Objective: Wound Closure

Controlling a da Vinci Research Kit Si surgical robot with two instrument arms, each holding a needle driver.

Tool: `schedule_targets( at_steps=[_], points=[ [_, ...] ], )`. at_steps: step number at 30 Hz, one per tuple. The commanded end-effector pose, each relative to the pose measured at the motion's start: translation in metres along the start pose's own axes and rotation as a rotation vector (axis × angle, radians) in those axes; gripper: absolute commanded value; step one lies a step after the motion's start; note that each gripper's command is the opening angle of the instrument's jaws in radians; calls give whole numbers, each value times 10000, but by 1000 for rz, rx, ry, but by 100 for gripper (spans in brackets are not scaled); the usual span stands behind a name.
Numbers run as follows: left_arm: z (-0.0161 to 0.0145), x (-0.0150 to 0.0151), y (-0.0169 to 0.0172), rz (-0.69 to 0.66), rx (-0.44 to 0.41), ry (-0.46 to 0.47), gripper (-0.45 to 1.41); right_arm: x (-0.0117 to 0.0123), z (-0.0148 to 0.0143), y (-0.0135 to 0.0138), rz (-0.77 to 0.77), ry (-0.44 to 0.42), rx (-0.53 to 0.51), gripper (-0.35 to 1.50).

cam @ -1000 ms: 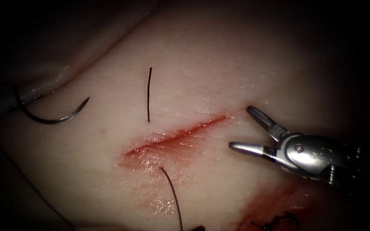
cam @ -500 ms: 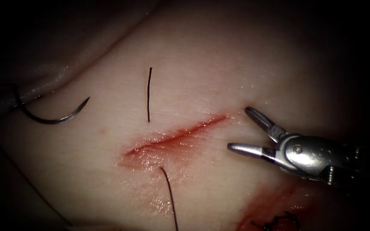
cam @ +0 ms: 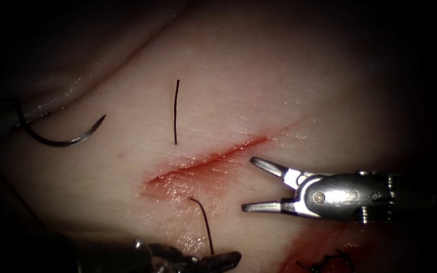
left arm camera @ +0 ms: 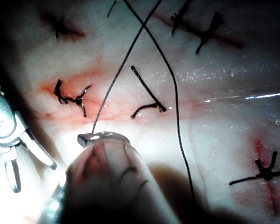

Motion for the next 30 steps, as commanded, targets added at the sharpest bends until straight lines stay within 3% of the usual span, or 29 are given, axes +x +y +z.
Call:
schedule_targets(
  at_steps=[1, 8, 16, 18, 30],
  points=[
    [5, 1, 3, -2, -1, 6, -45, -4, 14, -5, -23, 20, 17, 99],
    [-6, -6, -13, 2, 3, 32, -45, -8, 29, -11, -111, 76, 70, 68],
    [-3, -13, -13, 20, 2, 54, -45, -17, 48, -17, -161, 95, 98, 61],
    [-3, -17, -14, 23, -3, 64, -45, -18, 53, -15, -169, 98, 112, 42],
    [-4, -31, -15, 43, -13, 90, -45, -16, 69, -19, -196, 136, 159, 29]
  ],
)
